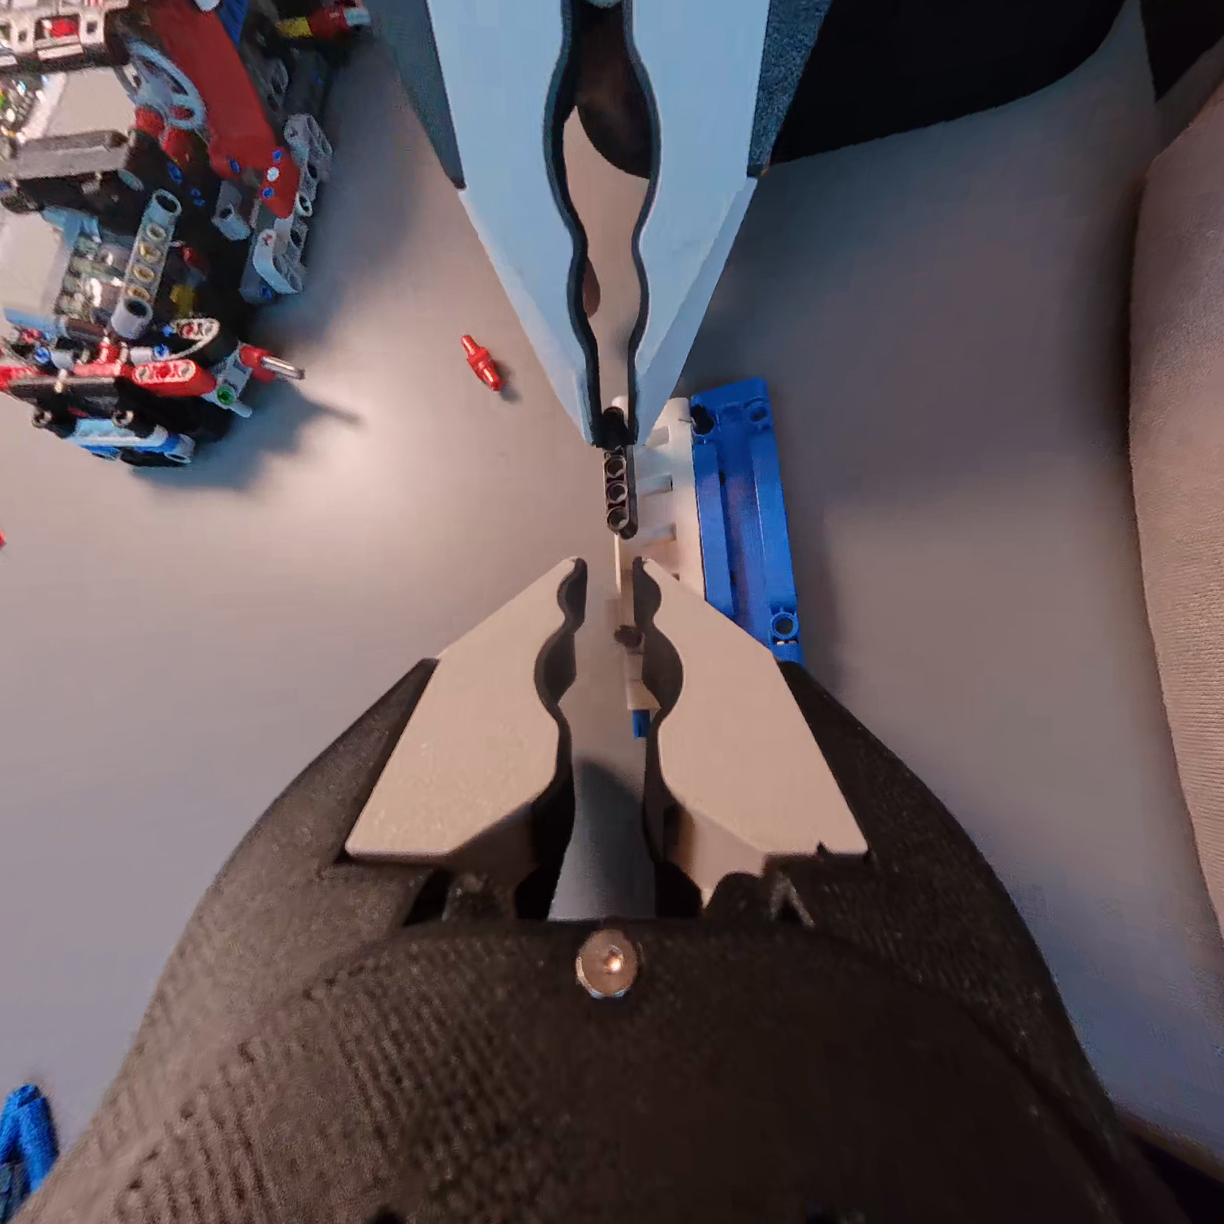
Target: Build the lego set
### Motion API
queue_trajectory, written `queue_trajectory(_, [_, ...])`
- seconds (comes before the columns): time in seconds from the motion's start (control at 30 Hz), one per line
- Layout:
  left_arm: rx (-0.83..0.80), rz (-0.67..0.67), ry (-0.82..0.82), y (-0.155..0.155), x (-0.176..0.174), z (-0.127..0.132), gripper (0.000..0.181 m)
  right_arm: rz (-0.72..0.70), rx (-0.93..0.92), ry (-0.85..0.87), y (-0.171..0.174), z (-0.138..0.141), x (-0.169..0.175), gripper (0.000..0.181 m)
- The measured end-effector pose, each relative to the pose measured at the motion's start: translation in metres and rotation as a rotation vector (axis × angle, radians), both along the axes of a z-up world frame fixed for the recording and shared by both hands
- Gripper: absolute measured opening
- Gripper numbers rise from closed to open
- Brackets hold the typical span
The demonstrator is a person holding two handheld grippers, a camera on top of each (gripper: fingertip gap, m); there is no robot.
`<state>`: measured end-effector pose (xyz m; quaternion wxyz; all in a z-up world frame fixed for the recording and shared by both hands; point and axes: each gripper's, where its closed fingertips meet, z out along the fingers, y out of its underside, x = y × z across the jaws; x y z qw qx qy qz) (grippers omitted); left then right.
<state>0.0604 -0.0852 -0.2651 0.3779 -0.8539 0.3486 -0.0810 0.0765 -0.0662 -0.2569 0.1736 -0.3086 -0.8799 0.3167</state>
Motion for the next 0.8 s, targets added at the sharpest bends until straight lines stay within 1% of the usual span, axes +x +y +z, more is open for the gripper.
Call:
queue_trajectory(0.07, [-0.078, -0.013, -0.060, -0.004, 0.001, -0.003, 0.006, 0.047, 0.018, 0.006, 0.002, -0.001, -0.002, 0.005])
queue_trajectory(0.17, [-0.127, -0.040, -0.101, -0.005, 0.000, -0.004, 0.005, 0.111, 0.045, -0.003, 0.004, -0.002, -0.006, 0.005])
queue_trajectory(0.3, [-0.116, -0.078, -0.097, 0.000, -0.004, -0.004, 0.003, 0.132, 0.083, -0.070, 0.007, -0.003, -0.008, 0.006])
queue_trajectory(0.4, [-0.106, -0.093, -0.083, 0.005, -0.007, -0.003, 0.002, 0.138, 0.136, -0.097, 0.009, -0.005, -0.013, 0.013])
queue_trajectory(0.5, [-0.109, -0.109, -0.085, 0.009, -0.008, -0.004, 0.003, 0.159, 0.149, -0.103, 0.004, -0.007, -0.017, 0.007])
queue_trajectory(0.57, [-0.117, -0.118, -0.100, 0.010, -0.008, -0.004, 0.003, 0.178, 0.178, -0.100, 0.005, -0.008, -0.018, 0.007])
queue_trajectory(0.73, [-0.110, -0.092, -0.131, 0.014, -0.012, -0.002, 0.001, 0.235, 0.249, -0.081, 0.005, -0.005, -0.016, 0.007])
queue_trajectory(0.8, [-0.094, -0.072, -0.107, 0.016, -0.014, -0.002, 0.001, 0.214, 0.263, -0.074, 0.007, -0.005, -0.018, 0.007])
